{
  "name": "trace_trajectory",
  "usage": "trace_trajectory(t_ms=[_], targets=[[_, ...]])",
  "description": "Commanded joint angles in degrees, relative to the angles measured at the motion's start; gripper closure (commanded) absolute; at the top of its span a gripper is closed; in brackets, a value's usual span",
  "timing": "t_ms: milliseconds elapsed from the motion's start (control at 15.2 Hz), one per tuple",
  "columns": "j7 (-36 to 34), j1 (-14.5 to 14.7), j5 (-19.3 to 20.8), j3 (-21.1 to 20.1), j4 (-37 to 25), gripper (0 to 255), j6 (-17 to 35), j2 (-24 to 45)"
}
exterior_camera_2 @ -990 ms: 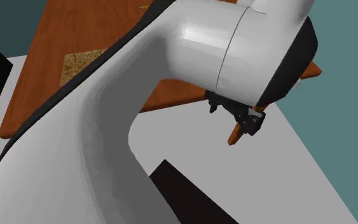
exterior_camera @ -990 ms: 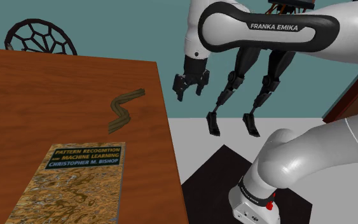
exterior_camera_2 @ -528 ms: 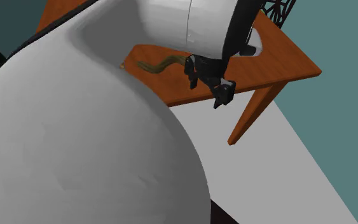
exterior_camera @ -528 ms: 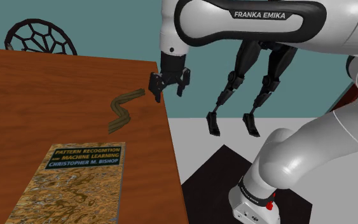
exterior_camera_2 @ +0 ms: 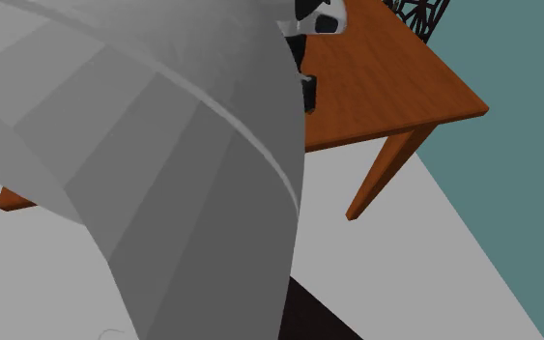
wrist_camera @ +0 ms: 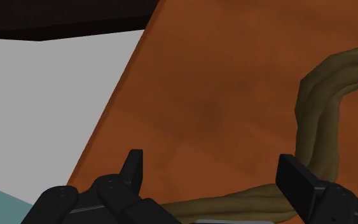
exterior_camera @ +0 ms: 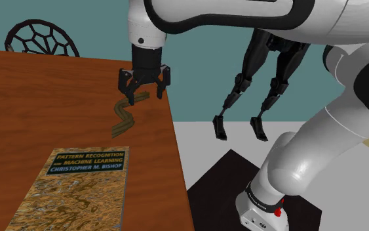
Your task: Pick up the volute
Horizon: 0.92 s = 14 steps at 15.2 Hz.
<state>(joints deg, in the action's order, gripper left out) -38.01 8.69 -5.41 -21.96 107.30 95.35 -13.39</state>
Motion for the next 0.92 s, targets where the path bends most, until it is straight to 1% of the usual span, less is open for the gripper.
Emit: trace_trajectory(t_ms=[0,264,726,858], targets=[[-2.8,0.7,0.7,-1.9,-4.4,0,-0.7,3.6],[-7.9,2.4,3.1,-5.2,-13.8,0,-2.4,11.1],[-7.5,2.4,2.6,-5.0,-7.2,0,3.2,10.0],[-7.4,2.4,2.6,-5.0,-6.7,0,3.7,10.0]])
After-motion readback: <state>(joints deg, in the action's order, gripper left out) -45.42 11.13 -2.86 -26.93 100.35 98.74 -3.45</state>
